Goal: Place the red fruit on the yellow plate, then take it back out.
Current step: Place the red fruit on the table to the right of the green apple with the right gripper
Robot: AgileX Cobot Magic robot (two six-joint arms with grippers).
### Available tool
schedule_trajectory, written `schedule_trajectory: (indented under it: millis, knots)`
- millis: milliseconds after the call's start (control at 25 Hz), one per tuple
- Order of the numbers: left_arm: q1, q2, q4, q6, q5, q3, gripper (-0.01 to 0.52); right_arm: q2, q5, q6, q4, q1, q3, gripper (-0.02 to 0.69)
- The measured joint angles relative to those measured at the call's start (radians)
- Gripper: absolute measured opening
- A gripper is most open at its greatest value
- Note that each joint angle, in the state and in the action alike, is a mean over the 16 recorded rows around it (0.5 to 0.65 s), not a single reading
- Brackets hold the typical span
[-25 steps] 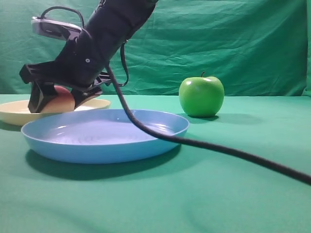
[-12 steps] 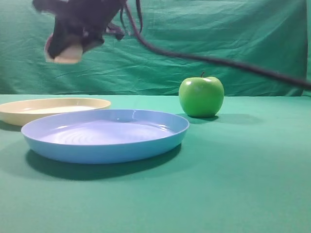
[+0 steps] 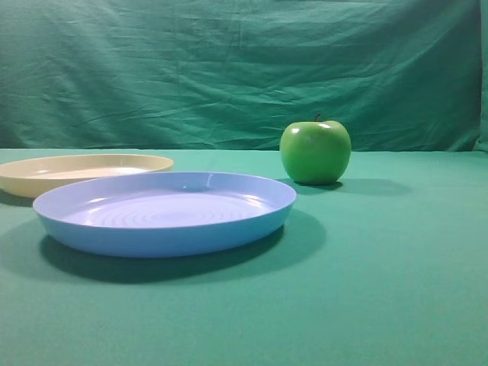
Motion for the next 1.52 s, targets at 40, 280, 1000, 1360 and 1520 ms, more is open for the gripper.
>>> schedule_trajectory:
  millis: [40,280,1000,1360,1520]
  knots:
    - [0.000,0.000,0.000,0.000,0.000,0.000,0.000,-0.039,-0.013,0.019,-0.012,-0.007,0.061,0.197]
    - [0.000,0.000,0.000,0.000,0.000,0.000,0.000,-0.211,-0.115,0.107,-0.053,-0.085,0.395,0.197]
    - [0.000,0.000,0.000,0.000,0.000,0.000,0.000,-0.049,-0.450,0.094,-0.015,-0.237,0.740,0.253]
    - [0.000,0.000,0.000,0.000,0.000,0.000,0.000,0.015,-0.472,0.093,-0.015,-0.237,0.735,0.495]
    - [0.000,0.000,0.000,0.000,0.000,0.000,0.000,0.004,-0.415,0.093,-0.023,-0.237,0.695,0.599]
